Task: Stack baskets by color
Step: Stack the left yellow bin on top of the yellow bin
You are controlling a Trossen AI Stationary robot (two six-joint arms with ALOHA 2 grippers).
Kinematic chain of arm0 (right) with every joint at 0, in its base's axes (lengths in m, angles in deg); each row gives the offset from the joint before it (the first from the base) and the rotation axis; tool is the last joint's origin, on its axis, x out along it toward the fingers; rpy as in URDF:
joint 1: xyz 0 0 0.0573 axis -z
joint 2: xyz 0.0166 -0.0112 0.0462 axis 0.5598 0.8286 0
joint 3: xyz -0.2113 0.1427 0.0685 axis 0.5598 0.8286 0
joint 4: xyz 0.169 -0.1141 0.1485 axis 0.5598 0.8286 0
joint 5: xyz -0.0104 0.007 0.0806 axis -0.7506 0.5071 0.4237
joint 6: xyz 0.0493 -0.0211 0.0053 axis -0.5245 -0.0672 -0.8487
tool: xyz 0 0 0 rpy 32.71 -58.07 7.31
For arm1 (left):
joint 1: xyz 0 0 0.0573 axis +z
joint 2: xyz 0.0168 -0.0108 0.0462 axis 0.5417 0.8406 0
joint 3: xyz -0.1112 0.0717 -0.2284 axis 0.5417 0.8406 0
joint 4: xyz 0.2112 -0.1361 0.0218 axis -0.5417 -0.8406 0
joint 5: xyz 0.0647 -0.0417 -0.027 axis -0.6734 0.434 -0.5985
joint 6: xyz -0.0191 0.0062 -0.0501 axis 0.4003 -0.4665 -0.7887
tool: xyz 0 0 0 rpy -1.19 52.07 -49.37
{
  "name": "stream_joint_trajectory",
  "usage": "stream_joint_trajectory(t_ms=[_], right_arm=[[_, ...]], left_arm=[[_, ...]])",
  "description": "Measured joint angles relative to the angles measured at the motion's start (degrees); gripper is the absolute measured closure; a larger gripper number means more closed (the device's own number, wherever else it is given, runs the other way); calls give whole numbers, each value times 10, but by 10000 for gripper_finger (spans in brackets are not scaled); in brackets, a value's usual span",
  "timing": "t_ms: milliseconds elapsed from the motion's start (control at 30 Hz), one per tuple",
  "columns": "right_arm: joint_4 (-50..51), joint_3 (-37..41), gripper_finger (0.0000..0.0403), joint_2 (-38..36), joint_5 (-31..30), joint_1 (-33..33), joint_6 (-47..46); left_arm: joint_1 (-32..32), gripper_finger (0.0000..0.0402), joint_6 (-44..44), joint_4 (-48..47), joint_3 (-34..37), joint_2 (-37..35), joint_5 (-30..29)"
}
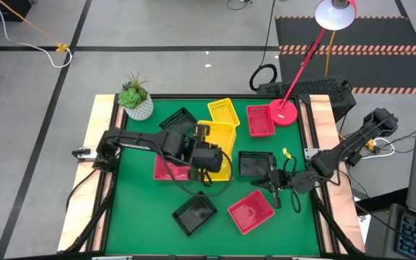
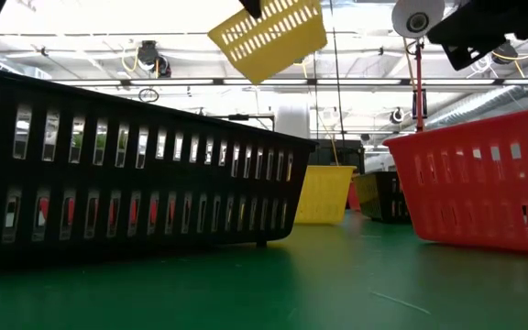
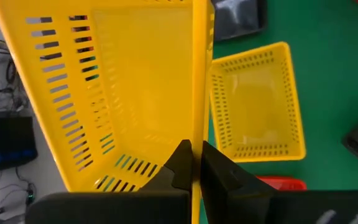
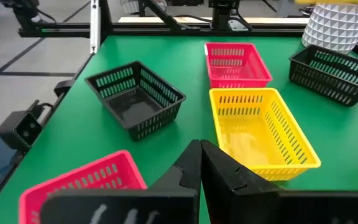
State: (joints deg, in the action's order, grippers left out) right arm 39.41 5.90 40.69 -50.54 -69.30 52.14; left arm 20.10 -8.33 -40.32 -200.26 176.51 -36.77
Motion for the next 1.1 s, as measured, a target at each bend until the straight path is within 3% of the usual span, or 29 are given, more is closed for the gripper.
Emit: stream_joint_trajectory(t_ms=[600,1100], right_arm=[[57,0,403,-12,-2,-16,-20],[97,0,403,-29,-3,-16,-45]], left_arm=[[-28,389,-84,10,0,90,14],[-27,388,-138,29,4,129,62]])
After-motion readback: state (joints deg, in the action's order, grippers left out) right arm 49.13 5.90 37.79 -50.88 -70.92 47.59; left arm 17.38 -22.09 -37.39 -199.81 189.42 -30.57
